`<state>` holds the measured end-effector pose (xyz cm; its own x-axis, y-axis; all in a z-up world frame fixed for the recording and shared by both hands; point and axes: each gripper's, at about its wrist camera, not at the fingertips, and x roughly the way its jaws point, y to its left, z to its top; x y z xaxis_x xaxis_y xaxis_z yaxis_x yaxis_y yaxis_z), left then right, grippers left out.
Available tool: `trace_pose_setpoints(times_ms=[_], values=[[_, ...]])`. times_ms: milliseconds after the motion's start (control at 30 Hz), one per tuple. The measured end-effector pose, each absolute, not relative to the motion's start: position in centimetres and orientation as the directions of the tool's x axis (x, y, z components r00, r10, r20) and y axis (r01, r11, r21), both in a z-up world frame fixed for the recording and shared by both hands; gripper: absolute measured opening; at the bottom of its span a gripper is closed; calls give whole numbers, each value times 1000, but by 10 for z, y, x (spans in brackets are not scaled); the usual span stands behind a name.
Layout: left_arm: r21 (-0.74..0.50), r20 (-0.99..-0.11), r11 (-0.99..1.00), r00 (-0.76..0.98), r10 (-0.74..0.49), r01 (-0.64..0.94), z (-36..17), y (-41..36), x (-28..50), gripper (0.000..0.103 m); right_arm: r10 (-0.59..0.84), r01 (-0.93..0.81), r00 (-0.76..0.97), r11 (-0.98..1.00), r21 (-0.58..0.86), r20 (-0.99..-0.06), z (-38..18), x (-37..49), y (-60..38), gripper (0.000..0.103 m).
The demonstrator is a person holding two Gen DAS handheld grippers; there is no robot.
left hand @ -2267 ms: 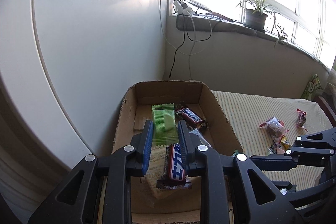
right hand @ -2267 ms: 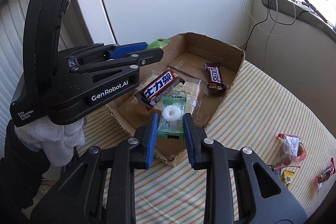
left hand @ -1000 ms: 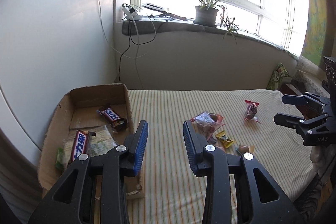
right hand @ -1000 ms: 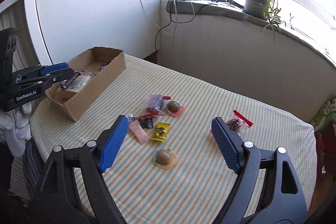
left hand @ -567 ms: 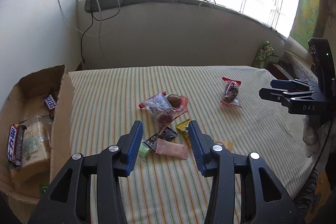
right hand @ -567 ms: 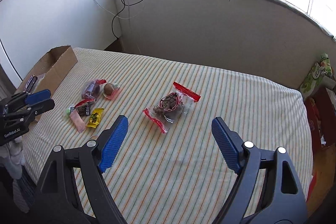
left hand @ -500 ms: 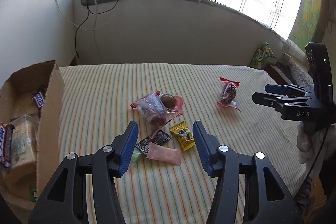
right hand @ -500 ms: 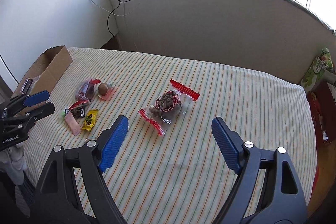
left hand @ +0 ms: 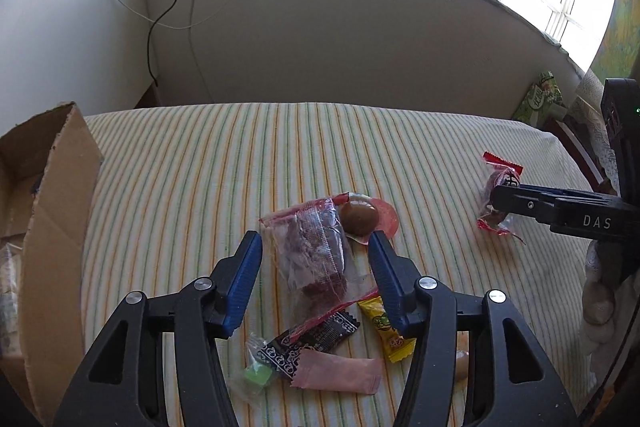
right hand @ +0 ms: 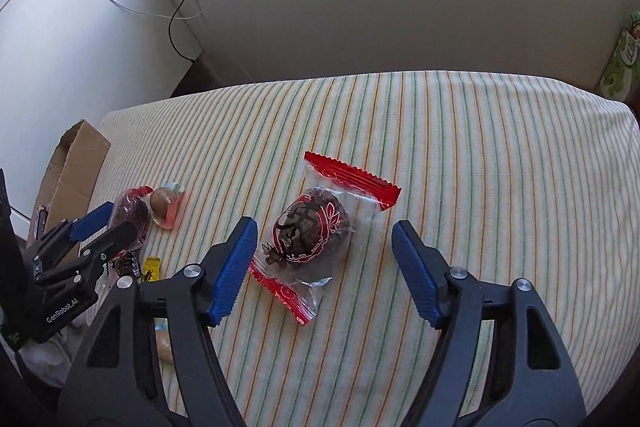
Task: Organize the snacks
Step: 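Close the right tool on the red-trimmed candy bag while the left approaches a round candy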
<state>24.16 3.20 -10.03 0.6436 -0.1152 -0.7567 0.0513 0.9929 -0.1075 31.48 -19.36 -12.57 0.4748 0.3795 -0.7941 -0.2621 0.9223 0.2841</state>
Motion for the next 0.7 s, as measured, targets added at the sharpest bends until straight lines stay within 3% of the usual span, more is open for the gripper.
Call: trace_pose_setpoints(times_ms=[167, 333, 500, 567, 633, 700], values=[[-30, -684, 997, 726, -74, 73, -72, 19, 231, 53, 373, -274, 480, 924, 268, -794, -127, 314, -187, 69], [-45, -705, 966, 677, -210, 253, -67, -19, 231, 25, 356, -289, 491, 928, 236, -795, -124, 318, -185, 61], [20, -766, 976, 631, -124, 216, -92, -27, 247, 25, 366, -310, 480, 921, 235, -797, -124, 319, -188, 54], [91, -754, 979, 655, -51, 181, -97, -24, 248, 30, 361, -320, 480, 921, 223, -800, -122, 316, -190, 53], [85, -753, 982, 656, -50, 172, -98, -21, 247, 46, 357, -326, 486, 921, 213, -798, -121, 314, -192, 52], [89, -763, 979, 645, -50, 182, -101, -25, 251, 50, 348, -333, 489, 922, 198, -800, -123, 313, -192, 52]])
